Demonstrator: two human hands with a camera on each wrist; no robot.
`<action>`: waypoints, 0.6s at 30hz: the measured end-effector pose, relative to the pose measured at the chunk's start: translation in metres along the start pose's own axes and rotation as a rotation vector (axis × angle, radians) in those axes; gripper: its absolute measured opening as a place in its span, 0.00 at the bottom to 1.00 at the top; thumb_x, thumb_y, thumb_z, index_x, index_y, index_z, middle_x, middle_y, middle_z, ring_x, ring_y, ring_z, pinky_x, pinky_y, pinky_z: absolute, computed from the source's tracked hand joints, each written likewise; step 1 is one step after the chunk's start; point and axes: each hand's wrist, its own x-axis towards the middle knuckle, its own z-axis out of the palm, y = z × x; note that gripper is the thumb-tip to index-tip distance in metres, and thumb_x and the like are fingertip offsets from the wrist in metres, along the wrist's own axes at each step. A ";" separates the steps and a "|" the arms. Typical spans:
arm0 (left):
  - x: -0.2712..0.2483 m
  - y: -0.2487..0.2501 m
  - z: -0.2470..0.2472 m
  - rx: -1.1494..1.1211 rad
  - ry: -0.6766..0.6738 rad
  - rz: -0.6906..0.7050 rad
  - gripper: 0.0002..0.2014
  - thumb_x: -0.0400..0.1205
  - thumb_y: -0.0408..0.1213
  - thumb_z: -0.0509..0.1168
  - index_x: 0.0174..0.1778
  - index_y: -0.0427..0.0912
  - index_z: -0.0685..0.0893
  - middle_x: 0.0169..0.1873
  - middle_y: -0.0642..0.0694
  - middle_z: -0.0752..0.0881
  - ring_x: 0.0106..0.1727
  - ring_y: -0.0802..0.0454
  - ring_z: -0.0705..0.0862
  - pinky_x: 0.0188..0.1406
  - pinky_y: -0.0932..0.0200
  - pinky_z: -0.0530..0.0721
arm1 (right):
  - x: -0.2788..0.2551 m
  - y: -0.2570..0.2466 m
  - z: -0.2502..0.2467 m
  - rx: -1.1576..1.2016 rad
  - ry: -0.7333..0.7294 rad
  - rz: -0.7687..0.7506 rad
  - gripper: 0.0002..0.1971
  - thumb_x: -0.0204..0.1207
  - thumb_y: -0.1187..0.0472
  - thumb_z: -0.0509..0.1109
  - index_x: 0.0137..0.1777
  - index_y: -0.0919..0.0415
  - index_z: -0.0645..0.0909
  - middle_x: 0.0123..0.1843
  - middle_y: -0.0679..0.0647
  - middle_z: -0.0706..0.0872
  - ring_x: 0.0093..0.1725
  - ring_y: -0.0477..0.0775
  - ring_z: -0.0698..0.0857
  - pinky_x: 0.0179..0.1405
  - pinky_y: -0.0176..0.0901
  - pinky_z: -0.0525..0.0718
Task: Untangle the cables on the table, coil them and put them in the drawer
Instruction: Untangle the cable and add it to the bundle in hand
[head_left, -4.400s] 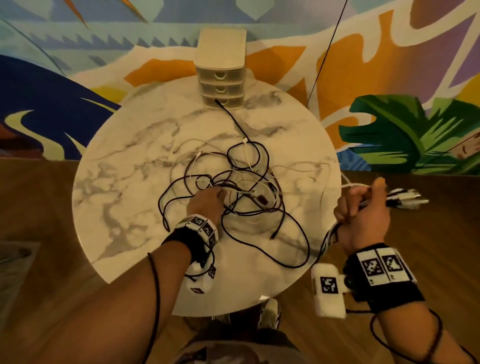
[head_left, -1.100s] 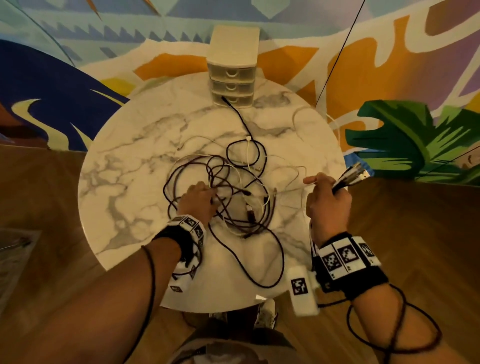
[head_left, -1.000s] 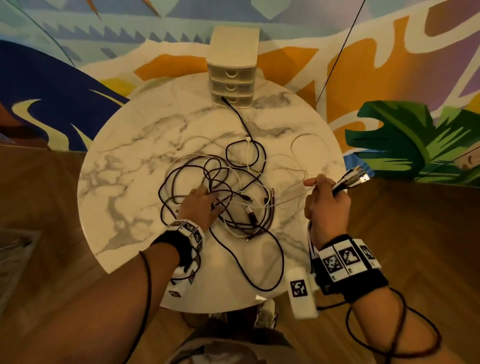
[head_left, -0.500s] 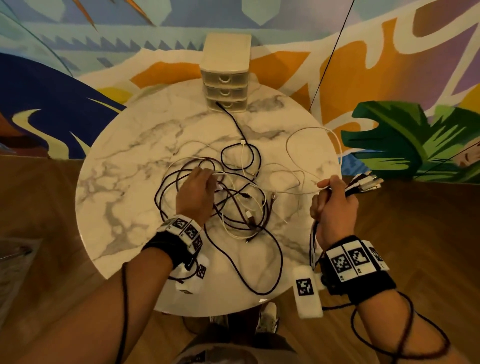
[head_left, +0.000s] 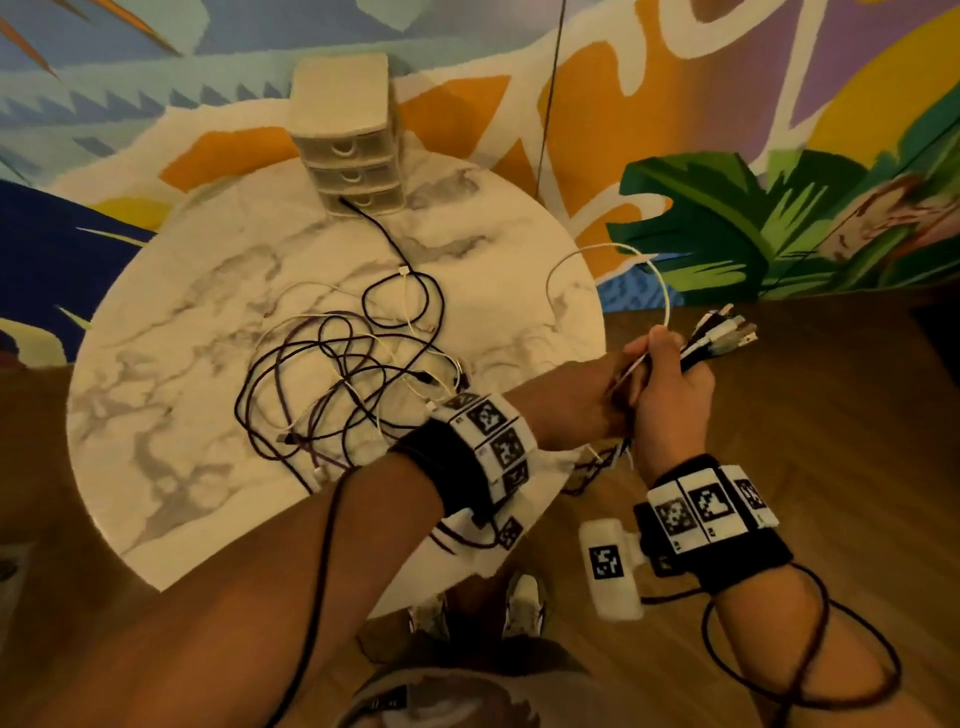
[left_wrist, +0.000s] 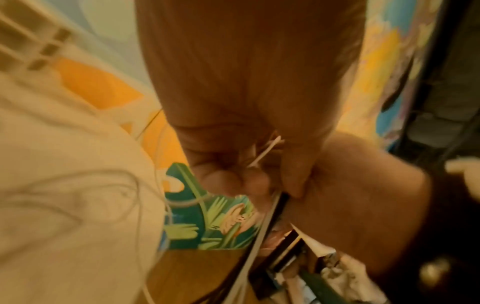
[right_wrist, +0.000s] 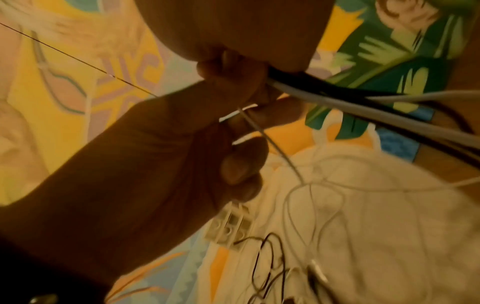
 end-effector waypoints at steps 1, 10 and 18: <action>0.010 0.007 0.003 0.007 -0.047 0.031 0.28 0.80 0.37 0.67 0.76 0.47 0.67 0.58 0.42 0.84 0.50 0.49 0.83 0.48 0.58 0.79 | 0.003 -0.003 -0.011 -0.009 0.003 -0.015 0.18 0.84 0.55 0.59 0.32 0.57 0.78 0.16 0.44 0.74 0.20 0.44 0.74 0.24 0.36 0.75; 0.059 0.056 -0.026 -0.361 0.510 0.172 0.17 0.89 0.34 0.51 0.48 0.28 0.82 0.18 0.48 0.70 0.16 0.59 0.67 0.14 0.62 0.65 | 0.031 0.009 -0.130 -0.267 0.092 -0.158 0.24 0.85 0.48 0.57 0.29 0.53 0.83 0.17 0.50 0.67 0.17 0.49 0.65 0.19 0.39 0.63; 0.076 0.060 -0.005 -0.470 0.595 0.243 0.17 0.89 0.36 0.49 0.48 0.31 0.80 0.21 0.40 0.71 0.18 0.54 0.68 0.16 0.62 0.67 | 0.043 0.020 -0.196 -0.395 0.157 -0.148 0.24 0.85 0.47 0.56 0.33 0.57 0.83 0.20 0.55 0.66 0.20 0.53 0.64 0.20 0.39 0.60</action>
